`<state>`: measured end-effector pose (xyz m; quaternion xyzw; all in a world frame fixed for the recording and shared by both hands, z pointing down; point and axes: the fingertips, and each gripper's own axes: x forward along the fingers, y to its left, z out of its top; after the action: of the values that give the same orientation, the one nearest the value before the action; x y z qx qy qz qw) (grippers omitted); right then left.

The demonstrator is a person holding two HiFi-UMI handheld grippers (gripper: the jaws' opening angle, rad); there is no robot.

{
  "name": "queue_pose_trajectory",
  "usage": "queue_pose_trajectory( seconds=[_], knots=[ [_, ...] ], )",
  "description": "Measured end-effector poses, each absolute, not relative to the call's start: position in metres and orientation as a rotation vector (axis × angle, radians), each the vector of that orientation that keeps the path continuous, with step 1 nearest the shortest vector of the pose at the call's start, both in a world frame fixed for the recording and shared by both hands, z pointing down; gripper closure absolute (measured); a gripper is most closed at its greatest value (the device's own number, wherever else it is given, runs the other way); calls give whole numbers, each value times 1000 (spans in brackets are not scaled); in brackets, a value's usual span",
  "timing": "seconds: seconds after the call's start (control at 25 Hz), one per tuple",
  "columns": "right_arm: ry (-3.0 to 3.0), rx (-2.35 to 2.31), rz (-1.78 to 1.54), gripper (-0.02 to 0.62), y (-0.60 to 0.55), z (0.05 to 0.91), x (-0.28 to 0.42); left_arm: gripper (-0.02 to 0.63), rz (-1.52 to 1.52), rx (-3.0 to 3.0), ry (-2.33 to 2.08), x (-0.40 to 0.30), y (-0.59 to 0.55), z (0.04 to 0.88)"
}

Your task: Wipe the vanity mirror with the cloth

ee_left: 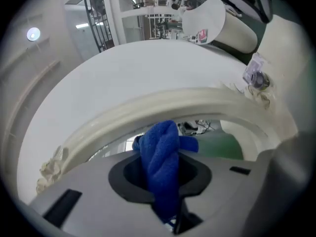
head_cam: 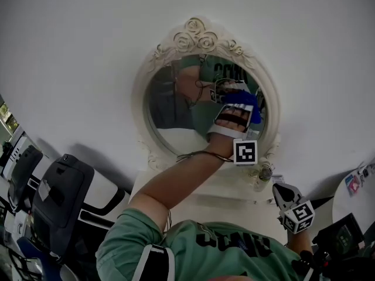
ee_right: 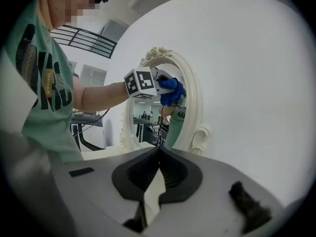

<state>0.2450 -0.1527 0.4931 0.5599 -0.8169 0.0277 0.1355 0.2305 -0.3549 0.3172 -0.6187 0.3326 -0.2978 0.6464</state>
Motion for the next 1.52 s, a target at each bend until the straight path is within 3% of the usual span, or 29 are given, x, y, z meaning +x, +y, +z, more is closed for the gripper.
queue_pose_trajectory(
  seconds=[0.2,0.44,0.84,1.0,1.52],
  knots=[
    [-2366,1651,92,583,-145,495,252,514,-680,-1447,680,270,-342,330],
    [-2383,1641,71,583,-150,489,245,513,-652,-1499,647,234,-337,325],
    [-2397,1533,30,583,-169,479,216,512,-900,-1344,978,-33,-422,342],
    [-2387,1512,15,583,-173,476,209,512,-1030,-1306,1060,-103,-448,359],
    [-2369,1512,39,583,-172,475,205,512,-1102,-1304,1035,-110,-470,392]
  ],
)
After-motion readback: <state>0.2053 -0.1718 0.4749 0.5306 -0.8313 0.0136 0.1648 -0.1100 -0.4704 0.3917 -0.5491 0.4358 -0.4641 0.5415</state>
